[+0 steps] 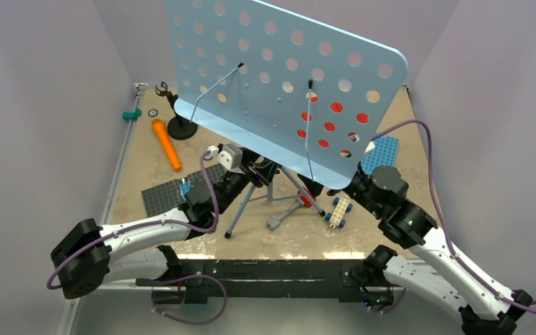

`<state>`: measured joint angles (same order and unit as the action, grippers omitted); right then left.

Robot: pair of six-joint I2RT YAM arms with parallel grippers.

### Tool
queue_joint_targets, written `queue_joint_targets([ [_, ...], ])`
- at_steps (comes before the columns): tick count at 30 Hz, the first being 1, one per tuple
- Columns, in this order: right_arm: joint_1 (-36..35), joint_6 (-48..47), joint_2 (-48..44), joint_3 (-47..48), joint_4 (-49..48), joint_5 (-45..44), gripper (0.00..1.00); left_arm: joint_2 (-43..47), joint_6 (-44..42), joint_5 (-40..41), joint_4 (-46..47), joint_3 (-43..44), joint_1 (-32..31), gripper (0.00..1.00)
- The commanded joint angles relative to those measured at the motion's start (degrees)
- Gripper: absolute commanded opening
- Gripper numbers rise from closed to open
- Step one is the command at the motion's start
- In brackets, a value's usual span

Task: Pack up the instrument practice props

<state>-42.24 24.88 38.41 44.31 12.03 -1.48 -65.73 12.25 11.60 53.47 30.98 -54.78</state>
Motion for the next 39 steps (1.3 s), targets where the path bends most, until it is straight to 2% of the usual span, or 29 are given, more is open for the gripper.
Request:
queue_joint_targets([
  [1, 0.31, -0.69, -1.56, 1.02, -4.13, 1.15, 0.90, 2.70, 3.69, 0.13, -8.24, -2.91, -0.67, 0.63],
  [4, 0.31, -0.84, -2.39, -0.62, -7.22, 1.33, 0.91, 5.86, 4.03, -0.63, -10.17, -2.75, -0.67, 0.66],
  [10, 0.32, -5.34, -6.23, -12.65, -31.18, 4.63, 0.92, 11.85, 5.92, -1.03, -13.74, -5.54, -0.67, 0.69],
  [15, 0.31, -6.86, -1.11, -11.05, -37.39, 6.89, 0.91, 16.16, 7.96, -0.70, -15.74, -7.52, -0.67, 0.72],
  [17, 0.32, -6.53, 0.74, -10.00, -39.94, 8.17, 0.91, 18.24, 8.71, -0.77, -17.69, -7.75, -0.67, 0.78],
  [31, 0.37, -6.48, 15.05, 1.46, -43.91, 14.27, 0.87, 31.15, 13.50, 4.21, -27.50, -13.75, -0.76, 0.80],
  [39, 0.31, -7.19, 21.14, 6.93, -42.01, 15.83, 0.81, 33.57, 15.16, 5.01, -30.94, -15.12, -0.76, 0.78],
])
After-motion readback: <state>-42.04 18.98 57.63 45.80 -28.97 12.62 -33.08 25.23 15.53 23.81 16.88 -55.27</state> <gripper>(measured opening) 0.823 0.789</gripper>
